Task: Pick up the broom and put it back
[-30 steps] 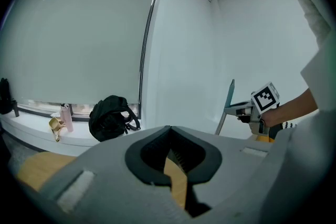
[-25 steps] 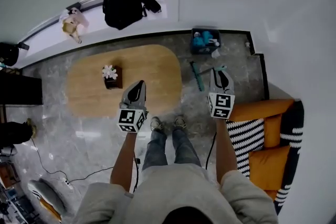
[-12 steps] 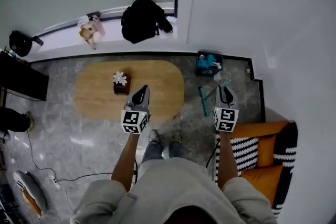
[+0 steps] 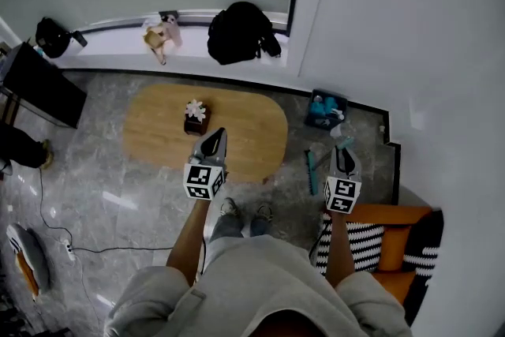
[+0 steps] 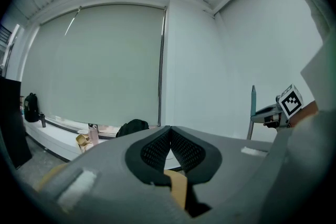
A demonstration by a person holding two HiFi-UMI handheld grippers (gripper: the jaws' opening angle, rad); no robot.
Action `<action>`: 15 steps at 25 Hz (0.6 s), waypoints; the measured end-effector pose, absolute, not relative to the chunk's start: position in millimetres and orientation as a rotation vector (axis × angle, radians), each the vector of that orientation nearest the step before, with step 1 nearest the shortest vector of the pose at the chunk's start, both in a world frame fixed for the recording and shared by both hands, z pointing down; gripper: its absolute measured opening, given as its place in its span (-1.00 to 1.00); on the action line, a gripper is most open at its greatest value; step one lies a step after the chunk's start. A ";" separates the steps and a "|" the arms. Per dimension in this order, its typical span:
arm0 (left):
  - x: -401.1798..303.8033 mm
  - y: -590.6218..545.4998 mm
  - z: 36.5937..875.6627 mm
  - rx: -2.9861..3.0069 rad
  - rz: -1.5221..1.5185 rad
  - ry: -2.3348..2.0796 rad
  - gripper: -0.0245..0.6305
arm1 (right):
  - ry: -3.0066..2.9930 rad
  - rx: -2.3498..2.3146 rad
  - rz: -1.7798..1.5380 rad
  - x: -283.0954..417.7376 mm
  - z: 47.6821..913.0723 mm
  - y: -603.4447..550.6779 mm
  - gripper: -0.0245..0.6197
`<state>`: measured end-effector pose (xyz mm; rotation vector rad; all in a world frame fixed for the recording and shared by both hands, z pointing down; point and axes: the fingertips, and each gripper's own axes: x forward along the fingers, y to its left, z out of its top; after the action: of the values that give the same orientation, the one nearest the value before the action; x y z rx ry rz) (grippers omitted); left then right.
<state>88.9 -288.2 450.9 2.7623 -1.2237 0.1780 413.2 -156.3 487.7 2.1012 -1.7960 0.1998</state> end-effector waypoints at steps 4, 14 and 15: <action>64.8 -283.2 447.6 2.743 0.166 -1.271 -0.94 | -1.804 2.063 0.186 394.7 491.4 -151.6 -0.67; -10.7 -259.8 440.2 2.709 0.093 -1.342 -0.94 | -1.790 2.029 0.147 341.0 485.3 -131.7 -0.67; -22.2 -255.1 441.5 2.702 0.094 -1.348 -0.94 | -1.788 2.027 0.139 333.1 484.6 -129.1 -0.67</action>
<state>-22.2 -255.1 441.5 2.7023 -1.3480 0.0940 333.1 -129.1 484.6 2.0273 -1.7878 0.1388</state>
